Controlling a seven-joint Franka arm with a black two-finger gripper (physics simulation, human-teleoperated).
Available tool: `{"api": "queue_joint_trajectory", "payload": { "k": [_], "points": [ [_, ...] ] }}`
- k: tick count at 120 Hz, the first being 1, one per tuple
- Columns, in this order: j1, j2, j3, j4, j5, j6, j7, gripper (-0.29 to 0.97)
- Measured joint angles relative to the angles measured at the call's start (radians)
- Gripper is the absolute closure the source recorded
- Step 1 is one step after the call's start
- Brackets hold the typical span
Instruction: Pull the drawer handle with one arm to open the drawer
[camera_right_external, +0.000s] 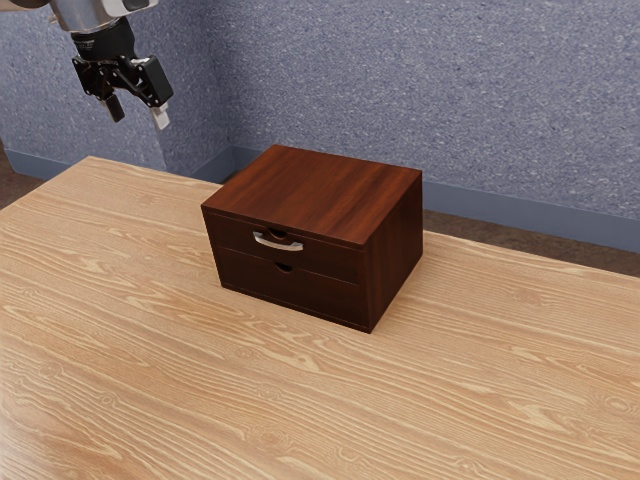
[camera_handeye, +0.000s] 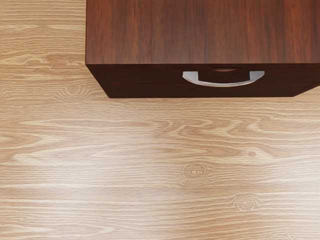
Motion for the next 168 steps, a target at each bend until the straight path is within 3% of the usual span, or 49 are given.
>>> {"api": "queue_joint_trajectory", "payload": {
  "k": [31, 45, 63, 87, 99, 120, 134, 147, 168],
  "points": [
    [0.005, 0.000, 0.006, 0.003, -0.016, -0.001, 0.002, 0.00],
    [0.038, -0.033, -0.080, 0.178, 0.050, -0.023, 0.061, 0.00],
    [-0.015, -0.089, -0.236, 0.223, 0.094, -0.074, 0.328, 0.00],
    [-0.005, -0.058, -0.227, 0.195, 0.066, -0.111, 0.748, 0.00],
    [0.005, -0.042, -0.202, 0.063, 0.023, -0.085, 0.920, 0.00],
    [-0.007, -0.196, -0.213, -0.255, -0.007, 0.058, 1.186, 0.00],
    [-0.099, -0.325, -0.193, -0.507, 0.005, 0.280, 1.310, 0.00],
    [-0.223, -0.341, -0.092, -0.590, 0.030, 0.448, 1.395, 0.00],
    [-0.248, -0.266, -0.040, -0.643, 0.040, 0.595, 1.494, 0.00]
  ]
}}
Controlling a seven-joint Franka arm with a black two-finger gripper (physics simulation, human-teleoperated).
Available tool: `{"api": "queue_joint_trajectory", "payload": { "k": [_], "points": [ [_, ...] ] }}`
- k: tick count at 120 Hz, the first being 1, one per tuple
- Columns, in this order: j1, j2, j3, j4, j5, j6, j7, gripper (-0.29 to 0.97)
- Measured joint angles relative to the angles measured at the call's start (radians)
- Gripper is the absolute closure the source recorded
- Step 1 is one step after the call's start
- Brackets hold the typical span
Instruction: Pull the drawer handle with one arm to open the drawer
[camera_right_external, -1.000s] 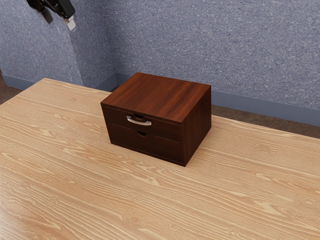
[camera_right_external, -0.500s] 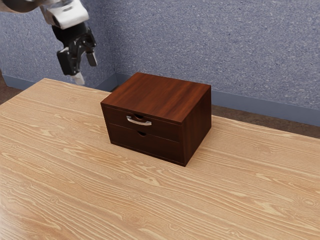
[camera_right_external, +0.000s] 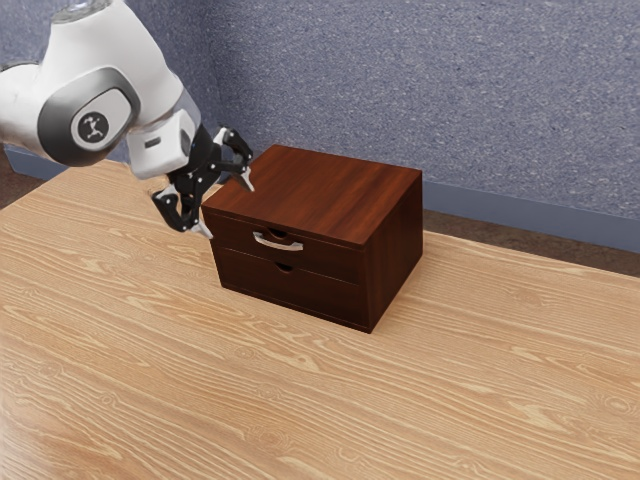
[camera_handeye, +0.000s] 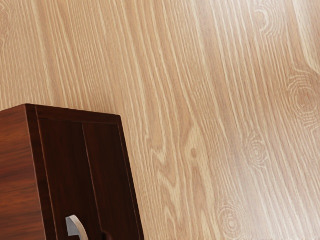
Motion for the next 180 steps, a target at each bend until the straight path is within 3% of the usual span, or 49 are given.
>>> {"api": "queue_joint_trajectory", "payload": {
  "k": [23, 34, 80, 180],
  "points": [
    [0.003, 0.086, 0.045, -0.010, -0.068, 0.098, 0.028, 0.00],
    [0.004, 0.095, 0.046, -0.028, -0.077, 0.138, 0.030, 0.06],
    [0.007, 0.164, 0.070, -0.076, -0.065, 0.318, 0.030, 0.26],
    [0.011, 0.336, 0.108, -0.077, -0.071, 0.552, -0.015, 0.38]
  ]
}}
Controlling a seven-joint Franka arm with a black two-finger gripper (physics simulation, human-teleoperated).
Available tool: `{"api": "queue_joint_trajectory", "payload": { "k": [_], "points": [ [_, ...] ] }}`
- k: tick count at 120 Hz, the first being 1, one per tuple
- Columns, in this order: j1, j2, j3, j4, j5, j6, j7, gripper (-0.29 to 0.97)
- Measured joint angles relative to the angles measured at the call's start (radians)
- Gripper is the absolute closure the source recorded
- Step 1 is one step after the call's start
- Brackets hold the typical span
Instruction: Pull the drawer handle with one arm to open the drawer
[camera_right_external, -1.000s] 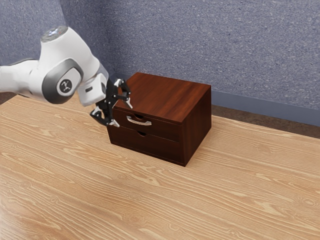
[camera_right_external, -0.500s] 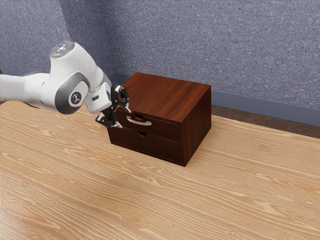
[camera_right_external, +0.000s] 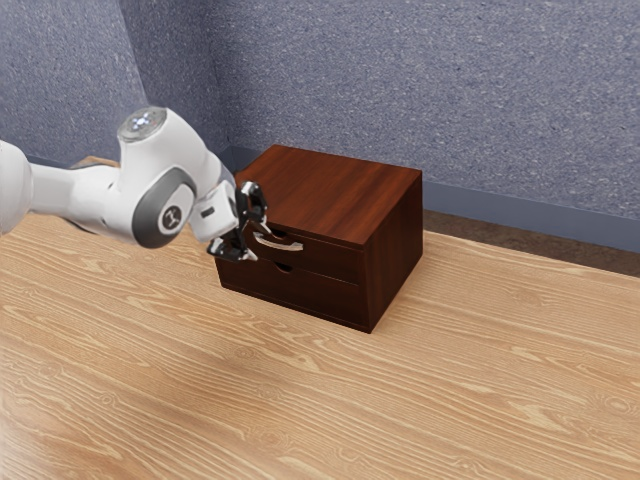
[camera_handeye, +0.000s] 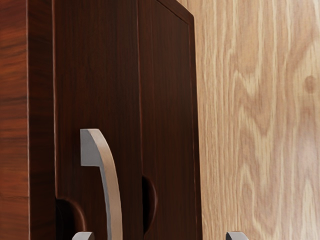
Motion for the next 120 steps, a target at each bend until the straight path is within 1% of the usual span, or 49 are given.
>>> {"api": "queue_joint_trajectory", "payload": {
  "k": [40, 84, 120],
  "points": [
    [-0.011, 0.061, -0.007, 0.012, -0.007, 0.073, 0.006, 0.40],
    [-0.007, 0.102, -0.007, 0.035, -0.024, 0.113, 0.008, 0.40],
    [-0.003, 0.122, -0.007, 0.038, -0.037, 0.123, 0.009, 0.49]
  ]
}}
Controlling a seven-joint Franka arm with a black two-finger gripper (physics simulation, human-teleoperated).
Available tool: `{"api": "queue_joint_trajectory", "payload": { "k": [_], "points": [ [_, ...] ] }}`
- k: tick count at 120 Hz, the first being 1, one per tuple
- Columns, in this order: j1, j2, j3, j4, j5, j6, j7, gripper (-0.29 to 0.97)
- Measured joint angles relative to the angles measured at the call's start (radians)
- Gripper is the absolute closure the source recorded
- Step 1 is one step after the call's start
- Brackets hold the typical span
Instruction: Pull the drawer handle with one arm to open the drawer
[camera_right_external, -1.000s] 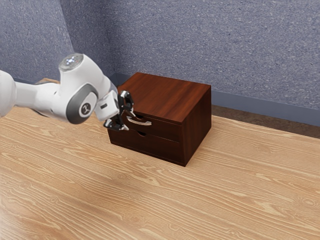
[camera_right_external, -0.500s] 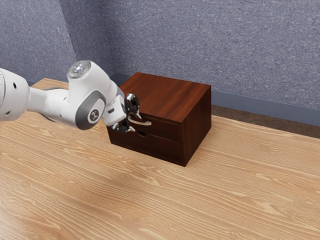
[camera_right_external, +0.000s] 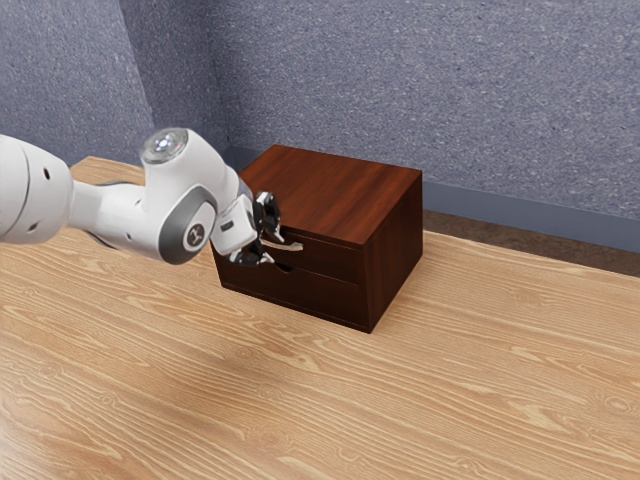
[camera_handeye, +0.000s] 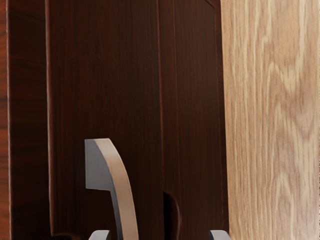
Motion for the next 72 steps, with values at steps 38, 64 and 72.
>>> {"api": "queue_joint_trajectory", "payload": {
  "k": [38, 64, 72],
  "points": [
    [0.001, 0.014, 0.000, 0.008, -0.013, 0.003, 0.000, 0.51],
    [0.001, 0.029, 0.000, 0.019, -0.020, 0.003, 0.001, 0.52],
    [0.001, 0.032, 0.000, 0.021, -0.021, 0.003, 0.001, 0.52]
  ]
}}
